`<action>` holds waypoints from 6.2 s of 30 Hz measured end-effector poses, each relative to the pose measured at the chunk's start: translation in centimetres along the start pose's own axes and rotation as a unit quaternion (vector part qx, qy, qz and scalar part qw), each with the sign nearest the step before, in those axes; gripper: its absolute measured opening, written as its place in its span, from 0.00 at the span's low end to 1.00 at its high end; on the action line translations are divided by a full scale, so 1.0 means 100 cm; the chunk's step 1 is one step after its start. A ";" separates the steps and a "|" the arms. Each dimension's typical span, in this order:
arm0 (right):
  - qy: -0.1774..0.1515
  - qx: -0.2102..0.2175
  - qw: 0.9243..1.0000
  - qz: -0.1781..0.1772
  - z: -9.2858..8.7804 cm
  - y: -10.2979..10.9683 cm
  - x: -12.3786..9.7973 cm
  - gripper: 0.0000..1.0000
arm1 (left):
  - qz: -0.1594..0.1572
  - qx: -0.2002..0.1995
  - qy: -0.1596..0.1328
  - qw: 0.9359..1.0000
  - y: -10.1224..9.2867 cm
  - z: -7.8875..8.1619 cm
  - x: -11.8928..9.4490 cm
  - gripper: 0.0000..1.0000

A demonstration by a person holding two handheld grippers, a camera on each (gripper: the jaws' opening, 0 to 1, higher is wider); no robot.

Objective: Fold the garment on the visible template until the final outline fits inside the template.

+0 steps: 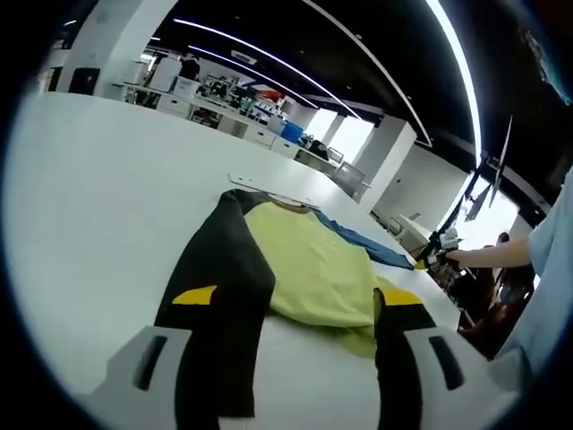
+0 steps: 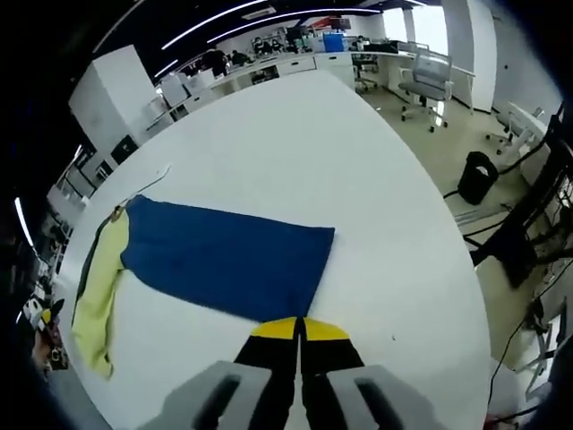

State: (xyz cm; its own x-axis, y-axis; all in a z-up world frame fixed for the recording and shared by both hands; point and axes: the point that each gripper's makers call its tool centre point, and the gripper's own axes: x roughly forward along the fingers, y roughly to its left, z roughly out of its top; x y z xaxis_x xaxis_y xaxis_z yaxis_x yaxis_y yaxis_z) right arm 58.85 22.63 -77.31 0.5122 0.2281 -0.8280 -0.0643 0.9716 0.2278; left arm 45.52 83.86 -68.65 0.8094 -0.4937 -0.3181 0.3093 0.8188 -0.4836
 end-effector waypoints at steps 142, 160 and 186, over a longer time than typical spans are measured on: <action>-0.117 -0.148 0.956 0.224 -0.092 0.247 -0.101 0.91 | 0.158 0.088 0.056 0.982 0.152 0.030 -0.092 0.00; -0.113 -0.144 0.957 0.226 -0.093 0.263 -0.102 0.95 | 0.177 0.119 0.088 0.973 0.225 0.070 -0.069 0.00; -0.080 -0.138 0.962 0.220 -0.100 0.270 -0.081 0.95 | 0.220 0.154 0.124 0.955 0.337 0.109 -0.043 0.00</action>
State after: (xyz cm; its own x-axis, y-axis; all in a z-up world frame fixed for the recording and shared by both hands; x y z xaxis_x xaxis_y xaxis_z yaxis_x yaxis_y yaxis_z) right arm 44.37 47.67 -69.62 0.5070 0.6295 -0.5888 -0.5184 0.7684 0.3752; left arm 57.91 116.79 -74.73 0.7640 -0.1051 -0.6365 0.1300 0.9915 -0.0077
